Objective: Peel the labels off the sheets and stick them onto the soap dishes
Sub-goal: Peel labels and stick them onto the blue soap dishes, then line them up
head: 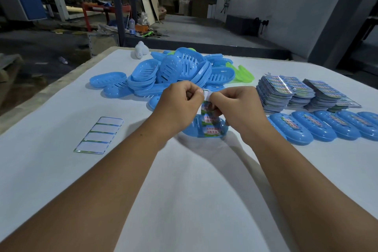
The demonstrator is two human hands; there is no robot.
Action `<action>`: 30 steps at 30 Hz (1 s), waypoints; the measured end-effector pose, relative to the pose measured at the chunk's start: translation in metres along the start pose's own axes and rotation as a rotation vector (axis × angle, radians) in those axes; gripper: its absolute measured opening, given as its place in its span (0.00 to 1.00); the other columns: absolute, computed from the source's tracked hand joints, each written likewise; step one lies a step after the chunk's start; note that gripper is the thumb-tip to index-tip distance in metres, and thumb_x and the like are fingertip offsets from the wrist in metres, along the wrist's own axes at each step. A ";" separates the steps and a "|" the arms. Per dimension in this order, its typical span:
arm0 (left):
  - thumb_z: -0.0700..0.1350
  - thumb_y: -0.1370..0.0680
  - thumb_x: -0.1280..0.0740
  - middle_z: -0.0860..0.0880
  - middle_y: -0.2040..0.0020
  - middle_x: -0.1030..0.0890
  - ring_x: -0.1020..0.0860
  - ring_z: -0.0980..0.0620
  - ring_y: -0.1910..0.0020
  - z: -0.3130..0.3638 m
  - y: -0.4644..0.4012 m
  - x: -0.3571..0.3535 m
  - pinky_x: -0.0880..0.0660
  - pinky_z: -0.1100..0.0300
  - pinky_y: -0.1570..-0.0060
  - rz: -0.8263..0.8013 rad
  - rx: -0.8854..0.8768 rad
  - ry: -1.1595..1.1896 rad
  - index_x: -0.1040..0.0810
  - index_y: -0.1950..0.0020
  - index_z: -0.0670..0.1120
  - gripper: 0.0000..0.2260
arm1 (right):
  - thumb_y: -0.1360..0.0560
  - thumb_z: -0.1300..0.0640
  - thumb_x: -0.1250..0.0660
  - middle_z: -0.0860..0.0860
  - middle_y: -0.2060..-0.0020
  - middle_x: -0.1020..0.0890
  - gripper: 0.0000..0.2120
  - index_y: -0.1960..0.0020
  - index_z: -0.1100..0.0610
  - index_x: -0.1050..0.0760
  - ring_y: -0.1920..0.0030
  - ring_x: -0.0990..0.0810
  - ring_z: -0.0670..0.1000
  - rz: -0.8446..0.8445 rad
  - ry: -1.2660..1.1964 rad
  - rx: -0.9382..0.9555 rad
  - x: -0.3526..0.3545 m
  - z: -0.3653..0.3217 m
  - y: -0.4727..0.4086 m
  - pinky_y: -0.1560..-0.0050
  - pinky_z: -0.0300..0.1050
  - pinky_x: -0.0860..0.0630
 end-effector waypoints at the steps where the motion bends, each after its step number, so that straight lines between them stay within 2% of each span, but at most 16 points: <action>1: 0.47 0.20 0.34 0.56 0.68 0.22 0.25 0.58 0.67 -0.001 -0.001 0.001 0.25 0.59 0.61 -0.003 0.019 -0.003 0.20 0.57 0.48 0.08 | 0.31 0.57 0.30 0.53 0.72 0.17 0.11 0.71 0.55 0.18 0.72 0.22 0.47 -0.012 -0.021 -0.011 0.000 0.000 0.000 0.75 0.36 0.30; 4: 0.47 0.19 0.37 0.53 0.63 0.20 0.22 0.53 0.61 -0.004 -0.002 0.002 0.23 0.56 0.58 -0.008 0.062 -0.037 0.24 0.58 0.50 0.08 | 0.30 0.58 0.32 0.55 0.71 0.17 0.12 0.72 0.56 0.18 0.72 0.22 0.46 -0.060 -0.069 -0.060 0.001 0.000 0.000 0.76 0.37 0.32; 8: 0.49 0.18 0.40 0.50 0.58 0.20 0.21 0.50 0.57 -0.007 -0.004 0.004 0.21 0.52 0.56 0.009 0.097 -0.118 0.25 0.54 0.47 0.09 | 0.30 0.59 0.33 0.51 0.71 0.17 0.13 0.73 0.55 0.20 0.73 0.23 0.45 -0.073 -0.099 -0.114 0.003 0.002 -0.002 0.76 0.36 0.33; 13: 0.49 0.18 0.43 0.48 0.56 0.22 0.23 0.46 0.54 -0.009 -0.005 0.013 0.24 0.48 0.53 0.046 0.130 -0.247 0.28 0.52 0.45 0.10 | 0.31 0.57 0.31 0.49 0.71 0.19 0.08 0.68 0.55 0.19 0.73 0.24 0.46 -0.094 -0.121 -0.172 0.005 0.006 -0.003 0.76 0.35 0.34; 17: 0.49 0.17 0.47 0.45 0.56 0.24 0.26 0.43 0.55 -0.014 -0.006 0.019 0.31 0.51 0.56 0.067 0.165 -0.428 0.32 0.53 0.43 0.11 | 0.34 0.52 0.32 0.49 0.71 0.18 0.08 0.64 0.55 0.17 0.72 0.23 0.45 -0.138 -0.101 -0.216 0.003 0.010 -0.002 0.77 0.32 0.34; 21: 0.50 0.17 0.49 0.42 0.54 0.24 0.25 0.40 0.53 -0.023 -0.010 0.030 0.31 0.50 0.56 0.094 0.242 -0.601 0.31 0.50 0.42 0.13 | 0.30 0.54 0.32 0.48 0.71 0.19 0.08 0.64 0.56 0.17 0.72 0.23 0.45 -0.149 -0.090 -0.235 0.003 0.012 -0.003 0.77 0.32 0.35; 26: 0.52 0.17 0.48 0.44 0.55 0.27 0.25 0.41 0.52 -0.036 -0.013 0.051 0.33 0.51 0.58 0.094 0.364 -0.854 0.32 0.48 0.44 0.12 | 0.30 0.54 0.32 0.48 0.72 0.19 0.08 0.63 0.56 0.17 0.72 0.24 0.45 -0.150 -0.073 -0.251 0.002 0.014 -0.004 0.77 0.33 0.36; 28: 0.52 0.18 0.46 0.46 0.58 0.27 0.26 0.44 0.55 -0.041 -0.010 0.059 0.34 0.52 0.61 0.058 0.405 -0.949 0.29 0.47 0.45 0.12 | 0.29 0.55 0.31 0.48 0.72 0.18 0.08 0.65 0.55 0.17 0.73 0.23 0.44 -0.140 -0.061 -0.240 0.001 0.013 -0.003 0.78 0.32 0.35; 30: 0.53 0.18 0.43 0.48 0.63 0.30 0.28 0.48 0.62 -0.044 -0.005 0.064 0.37 0.55 0.66 0.020 0.426 -1.017 0.28 0.49 0.46 0.12 | 0.29 0.56 0.30 0.49 0.71 0.17 0.11 0.69 0.54 0.18 0.74 0.23 0.44 -0.126 -0.047 -0.228 0.000 0.013 -0.003 0.78 0.33 0.35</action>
Point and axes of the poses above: each hand's wrist, its own y-axis away from the middle knuckle, its own x-axis out of the back of the hand, z = x × y, the point moved 4 cm from there along -y, towards the middle knuckle
